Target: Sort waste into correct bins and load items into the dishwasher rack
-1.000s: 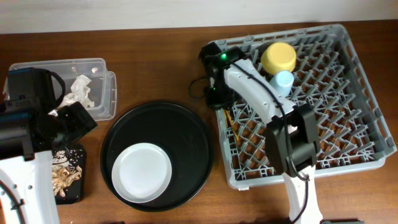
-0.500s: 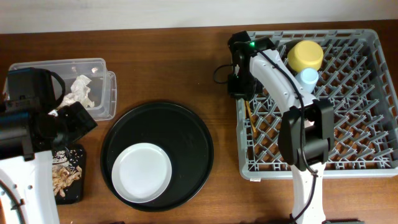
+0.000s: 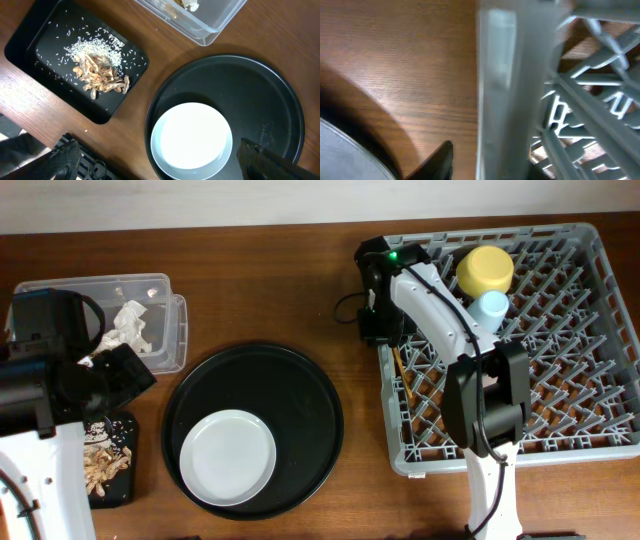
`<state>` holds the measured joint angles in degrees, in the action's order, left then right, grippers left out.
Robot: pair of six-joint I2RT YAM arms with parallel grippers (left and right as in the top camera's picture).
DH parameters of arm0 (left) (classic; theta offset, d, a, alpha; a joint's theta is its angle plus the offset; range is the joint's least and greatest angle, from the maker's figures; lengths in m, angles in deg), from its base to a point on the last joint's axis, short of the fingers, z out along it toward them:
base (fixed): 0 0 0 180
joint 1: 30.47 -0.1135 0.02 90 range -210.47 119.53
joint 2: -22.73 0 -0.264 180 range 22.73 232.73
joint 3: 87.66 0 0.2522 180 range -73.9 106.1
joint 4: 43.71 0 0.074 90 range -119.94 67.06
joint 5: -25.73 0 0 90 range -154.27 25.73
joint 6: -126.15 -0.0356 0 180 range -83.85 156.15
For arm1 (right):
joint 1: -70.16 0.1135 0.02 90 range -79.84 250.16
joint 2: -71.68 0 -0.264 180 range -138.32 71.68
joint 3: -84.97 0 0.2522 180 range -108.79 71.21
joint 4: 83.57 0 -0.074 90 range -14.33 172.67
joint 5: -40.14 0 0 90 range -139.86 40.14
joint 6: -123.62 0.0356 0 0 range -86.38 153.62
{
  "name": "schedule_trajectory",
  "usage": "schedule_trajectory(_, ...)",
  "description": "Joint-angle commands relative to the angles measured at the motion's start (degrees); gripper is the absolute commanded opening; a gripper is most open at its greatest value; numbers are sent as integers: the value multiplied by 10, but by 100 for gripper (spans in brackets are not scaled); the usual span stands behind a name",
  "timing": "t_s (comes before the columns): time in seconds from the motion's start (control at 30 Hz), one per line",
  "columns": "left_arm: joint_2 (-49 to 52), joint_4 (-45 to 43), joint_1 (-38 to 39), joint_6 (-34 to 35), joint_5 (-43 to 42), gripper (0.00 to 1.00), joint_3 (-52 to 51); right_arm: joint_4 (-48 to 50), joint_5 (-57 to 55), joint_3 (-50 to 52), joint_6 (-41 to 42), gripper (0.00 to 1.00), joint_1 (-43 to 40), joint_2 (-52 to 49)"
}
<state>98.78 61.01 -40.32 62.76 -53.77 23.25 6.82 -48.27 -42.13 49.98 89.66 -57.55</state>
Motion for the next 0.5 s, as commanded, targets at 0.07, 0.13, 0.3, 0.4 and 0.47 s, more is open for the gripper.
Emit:
schedule_trajectory(0.07,-7,0,-3,5,-2,99,6,-39,9,-49,6,52,0,75)
schedule_trajectory(0.13,-7,0,-3,5,-2,99,6,-57,10,-68,7,53,-4,98)
schedule_trajectory(0.3,-7,0,-3,5,-2,99,6,-118,10,-91,6,53,-1,177)
schedule_trajectory(0.4,-7,0,-3,5,-2,99,6,-169,10,-91,7,53,6,222)
schedule_trajectory(0.47,-7,0,-3,5,-2,99,6,-195,10,-91,18,54,14,241)
